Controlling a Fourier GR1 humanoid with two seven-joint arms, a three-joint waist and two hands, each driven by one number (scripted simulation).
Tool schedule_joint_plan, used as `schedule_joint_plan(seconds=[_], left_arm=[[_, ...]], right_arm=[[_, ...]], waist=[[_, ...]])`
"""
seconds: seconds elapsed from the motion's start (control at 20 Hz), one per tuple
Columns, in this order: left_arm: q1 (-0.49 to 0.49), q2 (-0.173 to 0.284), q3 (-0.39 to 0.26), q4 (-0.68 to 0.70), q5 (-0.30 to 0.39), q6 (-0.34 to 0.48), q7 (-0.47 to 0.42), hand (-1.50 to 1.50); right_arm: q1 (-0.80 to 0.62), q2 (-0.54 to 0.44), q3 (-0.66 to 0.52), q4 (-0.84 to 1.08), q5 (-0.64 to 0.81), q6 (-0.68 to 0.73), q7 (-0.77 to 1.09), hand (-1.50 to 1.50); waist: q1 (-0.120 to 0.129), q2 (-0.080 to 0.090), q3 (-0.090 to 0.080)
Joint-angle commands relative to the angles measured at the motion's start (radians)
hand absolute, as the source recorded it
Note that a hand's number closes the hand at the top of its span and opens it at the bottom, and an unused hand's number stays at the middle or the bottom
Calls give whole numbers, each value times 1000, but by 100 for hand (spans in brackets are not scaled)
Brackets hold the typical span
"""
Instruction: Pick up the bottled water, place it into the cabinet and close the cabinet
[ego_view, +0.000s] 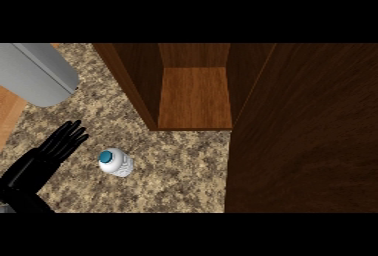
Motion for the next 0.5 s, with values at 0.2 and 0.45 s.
schedule_joint_plan(seconds=[0.2,0.45], left_arm=[[-98,-36,-38,262,-215,28,-187,-150],[-203,26,-26,513,-295,31,-307,-150]], right_arm=[[62,-30,-3,2,-2,14,-63,-150],[38,-26,5,19,-22,15,-74,-150]], waist=[[-3,0,0],[-4,1,0]])
